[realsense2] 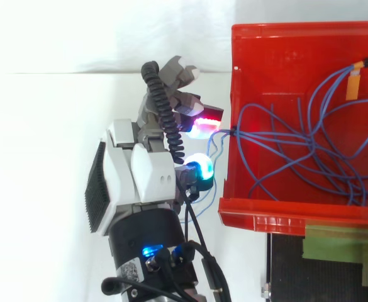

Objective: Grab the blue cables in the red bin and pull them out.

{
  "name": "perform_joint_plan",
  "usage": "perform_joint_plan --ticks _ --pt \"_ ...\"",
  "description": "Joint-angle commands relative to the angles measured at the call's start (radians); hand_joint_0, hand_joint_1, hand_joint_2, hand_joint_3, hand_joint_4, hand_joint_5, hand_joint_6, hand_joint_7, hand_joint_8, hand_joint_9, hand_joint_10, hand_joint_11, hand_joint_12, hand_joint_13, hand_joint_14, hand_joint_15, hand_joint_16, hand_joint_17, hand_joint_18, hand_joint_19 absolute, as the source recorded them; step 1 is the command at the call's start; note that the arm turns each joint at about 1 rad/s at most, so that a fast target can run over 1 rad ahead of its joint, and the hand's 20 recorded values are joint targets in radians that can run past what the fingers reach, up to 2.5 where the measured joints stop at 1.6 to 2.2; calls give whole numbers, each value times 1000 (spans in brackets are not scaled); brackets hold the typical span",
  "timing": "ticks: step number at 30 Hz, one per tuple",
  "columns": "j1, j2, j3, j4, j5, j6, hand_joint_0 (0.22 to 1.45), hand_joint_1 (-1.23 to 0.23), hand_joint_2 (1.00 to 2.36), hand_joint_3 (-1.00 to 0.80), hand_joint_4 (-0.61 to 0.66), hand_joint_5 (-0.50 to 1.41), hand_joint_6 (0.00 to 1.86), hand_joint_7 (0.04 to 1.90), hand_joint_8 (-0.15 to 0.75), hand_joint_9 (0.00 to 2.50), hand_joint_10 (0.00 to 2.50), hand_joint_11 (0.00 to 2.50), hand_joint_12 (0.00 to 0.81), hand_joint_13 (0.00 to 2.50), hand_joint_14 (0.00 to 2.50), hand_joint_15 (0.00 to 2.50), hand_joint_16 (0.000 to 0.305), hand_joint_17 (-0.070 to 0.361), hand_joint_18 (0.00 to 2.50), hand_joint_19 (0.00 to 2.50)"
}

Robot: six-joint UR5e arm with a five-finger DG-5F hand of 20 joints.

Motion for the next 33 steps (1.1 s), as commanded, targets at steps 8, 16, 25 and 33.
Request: perform_joint_plan --ticks 8,16,25,33 --pt "0 0 -23 53 -4 -9 742 -915 1000 -1000 98 874 9 823 252 846 19 1168 357 645 21 557 45 102 448 398" --pt "-6 0 -23 71 -15 -9 747 -925 1000 -1000 96 873 0 815 252 846 19 1165 358 644 21 560 45 101 446 399" --pt "-12 0 -25 77 -21 -9 747 -928 1000 -1000 92 868 1 805 255 847 19 1158 360 644 21 555 45 101 443 406" --pt "-14 0 -23 79 -29 -12 746 -928 1000 -1000 91 862 2 793 251 850 19 1160 358 644 21 562 45 102 444 400"
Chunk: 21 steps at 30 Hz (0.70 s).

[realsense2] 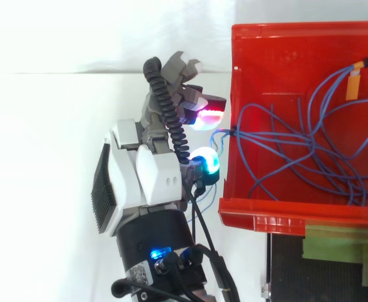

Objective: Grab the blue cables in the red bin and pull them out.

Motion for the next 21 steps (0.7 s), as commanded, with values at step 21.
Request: perform_joint_plan --ticks 21 --pt "-3 0 -21 9 -4 -11 748 -940 1000 -1000 88 864 3 793 254 845 19 1168 358 642 19 553 45 101 441 408"
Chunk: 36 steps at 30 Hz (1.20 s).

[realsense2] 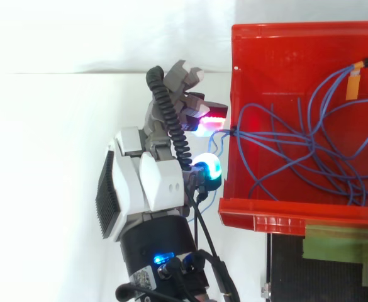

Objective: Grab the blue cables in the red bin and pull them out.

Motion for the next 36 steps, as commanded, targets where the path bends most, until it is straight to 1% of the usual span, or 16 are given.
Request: perform_joint_plan --ticks 1,9,11,15,25,31,34,35,36 --pt "-2 0 -1 3 0 0 749 -941 1000 -1000 98 863 1 799 251 844 20 1167 358 642 20 562 45 101 441 408" --pt "-6 0 -1 3 -3 0 752 -943 1000 -1000 92 870 2 802 250 844 20 1169 358 644 19 553 45 101 442 401" --pt "-6 0 -1 -1 -9 0 757 -948 1000 -1000 85 877 1 820 253 850 20 1161 355 644 20 560 45 100 443 402" --pt "-6 0 -1 3 -9 0 765 -962 1000 -1000 75 890 0 842 249 857 20 1156 354 643 20 556 44 100 447 400" --pt "-6 0 -1 4 -9 0 777 -973 1000 -1000 55 884 3 796 243 861 21 1154 349 647 21 544 44 99 454 395" --pt "-6 -2 -1 1 -6 1 774 -973 1000 -1000 64 882 4 784 243 860 21 1161 347 647 20 554 44 99 459 395" --pt "-8 0 -1 -1 -6 23 774 -973 1000 -1000 55 880 4 790 244 861 20 1152 347 649 21 551 44 99 459 395" --pt "-8 -2 -1 -4 -9 52 774 -973 1000 -1000 61 881 4 782 243 862 20 1152 348 648 20 556 44 99 458 395" --pt "-6 -2 -1 -4 -9 57 774 -974 1000 -1000 63 881 4 783 245 863 20 1152 349 650 20 553 44 99 458 395"
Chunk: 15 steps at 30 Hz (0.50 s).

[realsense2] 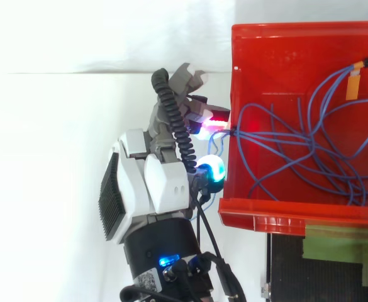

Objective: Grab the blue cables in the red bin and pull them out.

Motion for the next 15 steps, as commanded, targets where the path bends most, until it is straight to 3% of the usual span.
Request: perform_joint_plan --ticks 1,15 --pt "-1 1 0 -1 -2 34 773 -974 1000 -1000 61 881 4 784 243 863 20 1164 348 650 21 555 44 99 458 402" --pt "-1 -1 0 1 -2 37 775 -973 1000 -1000 67 881 3 781 243 860 21 1161 348 651 20 546 44 99 459 394"
